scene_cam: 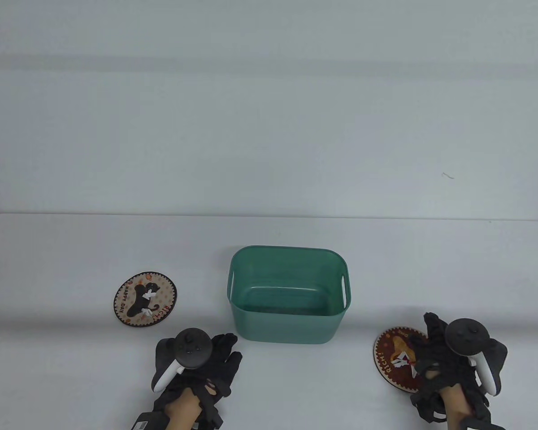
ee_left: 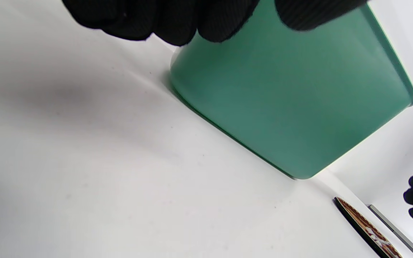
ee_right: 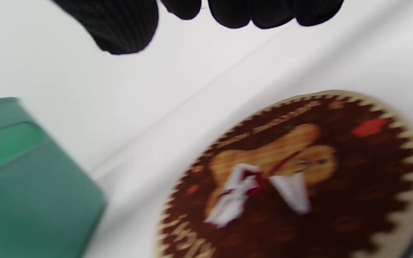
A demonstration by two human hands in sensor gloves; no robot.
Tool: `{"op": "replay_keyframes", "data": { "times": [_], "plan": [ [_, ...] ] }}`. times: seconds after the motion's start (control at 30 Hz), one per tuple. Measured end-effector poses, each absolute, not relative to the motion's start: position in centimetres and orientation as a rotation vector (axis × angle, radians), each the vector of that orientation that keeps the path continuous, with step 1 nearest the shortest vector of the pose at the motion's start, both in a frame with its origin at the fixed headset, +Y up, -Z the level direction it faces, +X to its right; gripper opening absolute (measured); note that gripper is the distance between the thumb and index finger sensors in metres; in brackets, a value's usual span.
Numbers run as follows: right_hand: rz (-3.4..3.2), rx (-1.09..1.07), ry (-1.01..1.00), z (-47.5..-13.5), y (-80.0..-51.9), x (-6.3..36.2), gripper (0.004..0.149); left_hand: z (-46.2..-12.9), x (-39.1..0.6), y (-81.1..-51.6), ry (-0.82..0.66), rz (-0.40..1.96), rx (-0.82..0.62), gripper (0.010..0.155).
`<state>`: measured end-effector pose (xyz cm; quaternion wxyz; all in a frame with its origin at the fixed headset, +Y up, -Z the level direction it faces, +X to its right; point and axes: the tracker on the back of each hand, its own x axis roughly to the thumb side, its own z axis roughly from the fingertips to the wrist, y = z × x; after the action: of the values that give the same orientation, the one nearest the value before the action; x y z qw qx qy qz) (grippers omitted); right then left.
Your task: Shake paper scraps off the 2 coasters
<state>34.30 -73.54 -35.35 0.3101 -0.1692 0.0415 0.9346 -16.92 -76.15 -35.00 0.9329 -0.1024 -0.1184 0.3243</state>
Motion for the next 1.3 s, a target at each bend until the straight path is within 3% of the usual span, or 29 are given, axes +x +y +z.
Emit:
{"op": "replay_keyframes", "data": {
  "times": [0.37, 0.47, 0.77, 0.83, 1.03, 1.17, 1.3],
  "plan": [
    [2.644, -0.715, 0.367, -36.7, -77.7, 36.1, 0.076, -35.0, -17.3, -76.0, -0.240, 0.692, -0.213, 0.062],
    [2.668, -0.753, 0.461, -36.7, -78.6, 35.8, 0.072, -35.1, -17.5, -76.1, -0.234, 0.699, -0.218, 0.062],
    [2.590, -0.826, 0.143, -36.5, -77.2, 36.0, 0.073, -35.1, -17.7, -76.1, -0.225, 0.700, -0.229, 0.062],
    [2.385, -0.856, 0.183, -36.3, -77.4, 36.6, 0.073, -35.0, -17.7, -76.1, -0.226, 0.703, -0.231, 0.062],
    [2.056, -0.864, 0.261, -35.0, -78.2, 38.7, 0.045, -35.0, -17.9, -76.1, -0.218, 0.715, -0.234, 0.062],
    [1.910, -0.822, 0.327, -34.6, -78.6, 39.1, 0.042, -34.9, -18.0, -76.0, -0.215, 0.731, -0.230, 0.062],
    [1.764, -0.783, 0.255, -34.5, -78.2, 39.0, 0.041, -34.7, -18.2, -75.8, -0.219, 0.757, -0.215, 0.062]
  ]
}}
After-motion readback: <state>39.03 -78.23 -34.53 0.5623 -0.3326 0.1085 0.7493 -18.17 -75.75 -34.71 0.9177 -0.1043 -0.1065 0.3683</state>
